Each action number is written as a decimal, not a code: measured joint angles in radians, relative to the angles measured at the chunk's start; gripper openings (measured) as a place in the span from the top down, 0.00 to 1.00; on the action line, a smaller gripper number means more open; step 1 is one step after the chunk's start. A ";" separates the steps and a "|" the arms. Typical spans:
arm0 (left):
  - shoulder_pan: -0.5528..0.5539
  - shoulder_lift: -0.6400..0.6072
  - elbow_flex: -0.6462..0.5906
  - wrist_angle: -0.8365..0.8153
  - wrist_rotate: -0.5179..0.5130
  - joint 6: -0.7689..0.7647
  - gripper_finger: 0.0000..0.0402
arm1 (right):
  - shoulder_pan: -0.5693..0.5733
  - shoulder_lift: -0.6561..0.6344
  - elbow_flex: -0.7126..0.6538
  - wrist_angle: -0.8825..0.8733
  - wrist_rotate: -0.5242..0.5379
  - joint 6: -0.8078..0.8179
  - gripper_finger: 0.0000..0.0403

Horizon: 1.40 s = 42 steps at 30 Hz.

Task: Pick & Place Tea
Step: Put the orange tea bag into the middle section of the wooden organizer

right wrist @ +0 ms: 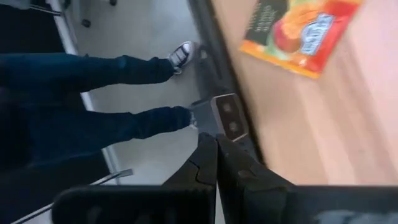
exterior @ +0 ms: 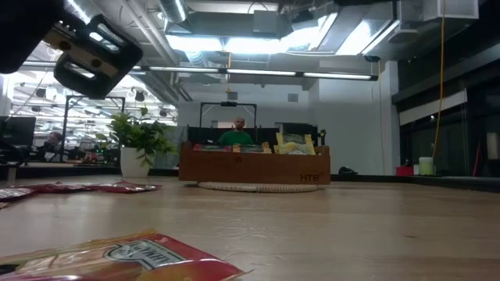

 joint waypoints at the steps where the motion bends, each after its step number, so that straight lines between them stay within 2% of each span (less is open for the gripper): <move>1: 0.000 0.000 0.000 0.001 0.004 0.024 1.00 | 0.001 0.000 0.000 0.010 -0.003 0.012 0.99; 7: 0.000 0.000 0.003 0.018 0.007 0.113 1.00 | 0.020 -0.001 0.000 0.017 0.013 0.128 0.99; 17: 0.007 0.013 0.005 0.076 -0.004 0.307 1.00 | 0.043 -0.001 0.000 0.025 0.059 0.159 0.99; 42: 0.009 0.130 0.005 0.194 0.051 0.325 1.00 | 0.042 -0.002 0.000 0.032 0.131 0.166 0.99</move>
